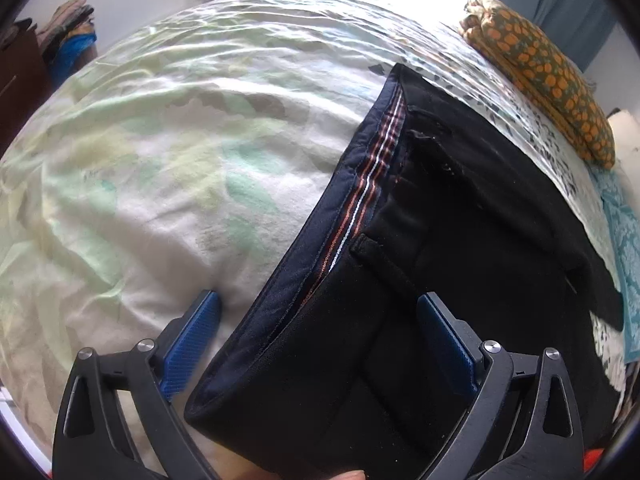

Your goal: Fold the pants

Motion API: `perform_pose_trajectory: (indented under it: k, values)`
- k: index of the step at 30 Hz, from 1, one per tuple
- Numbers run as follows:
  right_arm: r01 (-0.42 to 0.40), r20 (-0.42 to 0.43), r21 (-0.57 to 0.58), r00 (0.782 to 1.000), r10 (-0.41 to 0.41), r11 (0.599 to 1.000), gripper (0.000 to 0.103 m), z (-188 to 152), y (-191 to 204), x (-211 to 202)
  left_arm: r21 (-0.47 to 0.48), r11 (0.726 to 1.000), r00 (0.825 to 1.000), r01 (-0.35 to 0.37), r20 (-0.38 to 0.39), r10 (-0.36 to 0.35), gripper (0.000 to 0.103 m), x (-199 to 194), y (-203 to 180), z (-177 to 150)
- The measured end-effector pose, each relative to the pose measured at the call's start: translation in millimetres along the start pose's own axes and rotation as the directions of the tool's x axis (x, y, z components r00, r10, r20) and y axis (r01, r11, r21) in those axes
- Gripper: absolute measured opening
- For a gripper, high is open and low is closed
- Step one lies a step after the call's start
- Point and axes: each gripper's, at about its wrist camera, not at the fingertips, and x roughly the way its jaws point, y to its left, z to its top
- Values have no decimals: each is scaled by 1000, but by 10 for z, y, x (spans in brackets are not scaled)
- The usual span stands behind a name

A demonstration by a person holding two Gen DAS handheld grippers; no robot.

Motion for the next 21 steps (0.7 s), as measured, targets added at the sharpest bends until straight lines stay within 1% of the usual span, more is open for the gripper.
perform_pose_trajectory:
  k: [3, 5, 7, 8, 10, 11, 14, 15, 17, 18, 19, 21]
  values:
    - [-2, 3, -9, 1000, 2, 1000, 98, 8, 30, 6, -79, 995, 998, 61, -5, -62, 99, -81, 116, -13]
    - [-6, 6, -10, 1000, 6, 1000, 98, 7, 31, 5, -152, 983, 994, 104, -3, -105, 98, -145, 246, -54]
    - [-9, 8, -8, 1000, 9, 1000, 98, 4, 27, 6, -198, 974, 994, 112, 13, -112, 98, -213, 374, -115]
    - [-11, 9, -6, 1000, 12, 1000, 98, 2, 23, 7, -204, 974, 995, 98, 17, -96, 98, -225, 427, -142]
    - [-20, 6, -2, 1000, 20, 1000, 98, -10, 0, 23, -188, 979, 997, 75, 6, -75, 98, -197, 463, -165]
    - [-24, -2, 2, 1000, 24, 1000, 98, -17, -12, 45, -158, 985, 998, 65, -4, -67, 98, -195, 427, -165]
    - [-31, -29, 23, 999, 32, 999, 98, -38, -56, 119, -39, 999, 998, -26, -62, 23, 98, -225, 242, -180]
    - [-32, -34, 36, 999, 34, 999, 98, -44, -86, 137, -6, 999, 994, -53, -91, 53, 98, -232, 191, -197]
    - [-33, -44, 70, 998, 36, 997, 98, -67, -160, 179, 30, 995, 989, -91, -117, 94, 98, -281, 121, -265]
    - [-31, -52, 90, 998, 35, 995, 98, -78, -200, 209, 38, 994, 987, -105, -120, 108, 98, -319, 72, -288]
    - [-28, -62, 108, 997, 35, 994, 98, -83, -245, 241, 57, 991, 987, -119, -106, 125, 99, -371, 8, -299]
    - [-20, -83, 148, 996, 32, 989, 98, -102, -350, 299, 93, 985, 988, -143, -36, 147, 99, -527, -168, -315]
